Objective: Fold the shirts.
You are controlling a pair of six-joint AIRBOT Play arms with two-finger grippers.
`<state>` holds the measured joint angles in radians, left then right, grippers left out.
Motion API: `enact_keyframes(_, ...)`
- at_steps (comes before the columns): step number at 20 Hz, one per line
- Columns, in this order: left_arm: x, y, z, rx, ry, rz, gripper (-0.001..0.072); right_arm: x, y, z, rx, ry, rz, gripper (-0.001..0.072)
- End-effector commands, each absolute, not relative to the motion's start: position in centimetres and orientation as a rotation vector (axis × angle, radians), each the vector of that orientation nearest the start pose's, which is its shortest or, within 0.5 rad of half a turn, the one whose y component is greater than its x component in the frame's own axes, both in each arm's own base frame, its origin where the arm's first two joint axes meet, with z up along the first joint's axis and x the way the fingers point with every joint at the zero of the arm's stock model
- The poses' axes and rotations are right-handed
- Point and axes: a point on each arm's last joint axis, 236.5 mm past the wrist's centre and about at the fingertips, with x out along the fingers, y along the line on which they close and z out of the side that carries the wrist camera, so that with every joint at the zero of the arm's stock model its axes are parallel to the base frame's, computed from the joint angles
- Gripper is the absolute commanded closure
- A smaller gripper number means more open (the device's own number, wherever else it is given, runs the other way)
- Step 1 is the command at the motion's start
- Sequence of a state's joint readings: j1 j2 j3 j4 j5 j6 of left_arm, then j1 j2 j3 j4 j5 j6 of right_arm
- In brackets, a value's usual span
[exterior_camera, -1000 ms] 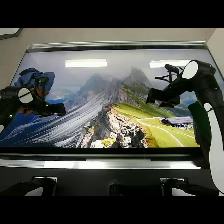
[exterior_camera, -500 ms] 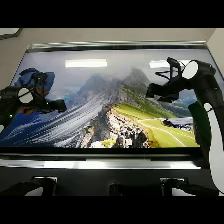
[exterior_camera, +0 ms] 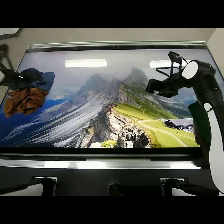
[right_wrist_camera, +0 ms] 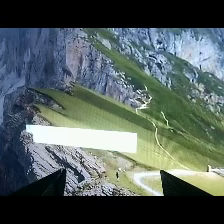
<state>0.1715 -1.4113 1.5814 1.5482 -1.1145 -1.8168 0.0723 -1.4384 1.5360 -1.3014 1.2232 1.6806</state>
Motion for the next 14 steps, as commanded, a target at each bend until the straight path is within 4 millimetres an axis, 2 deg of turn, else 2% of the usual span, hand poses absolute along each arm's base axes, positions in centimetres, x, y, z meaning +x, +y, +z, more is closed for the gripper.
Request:
enact_keyframes(1,43.1,20.4,8.3,-0.598,1.101,0.559,0.0042,44.1,9.5,8.0,0.273,1.192,0.197,0.0032)
enact_keyframes(2,41.4,21.7,5.8,-0.715,1.174,0.573,0.0003,43.9,9.6,7.9,0.277,1.202,0.202,0.0032)
enact_keyframes(3,40.7,22.2,3.9,-0.818,1.206,0.565,-0.0013,43.8,9.8,8.0,0.28,1.202,0.209,0.0032)
enact_keyframes(5,41.1,23.2,1.0,-0.946,1.186,0.545,-0.0013,44.0,10.3,8.2,0.297,1.193,0.223,0.0032)
enact_keyframes(7,42.9,24.2,-1.2,-0.959,1.11,0.545,-0.0013,44.0,10.6,8.3,0.31,1.192,0.237,0.0032)
enact_keyframes(9,44.9,24.4,-3.1,-0.992,1.054,0.537,-0.0013,43.9,10.8,8.4,0.316,1.195,0.241,0.0032)
enact_keyframes(11,47.1,24.0,-4.7,-1.028,1.011,0.491,-0.0013,43.8,10.9,8.4,0.32,1.197,0.246,0.0032)
enact_keyframes(13,49.3,22.6,-5.9,-1.071,0.977,0.407,-0.0013,43.8,11.2,8.5,0.33,1.198,0.253,0.0032)
enact_keyframes(14,49.7,21.9,-6.7,-1.081,0.99,0.389,-0.0013,43.7,11.3,8.5,0.336,1.201,0.258,0.0032)
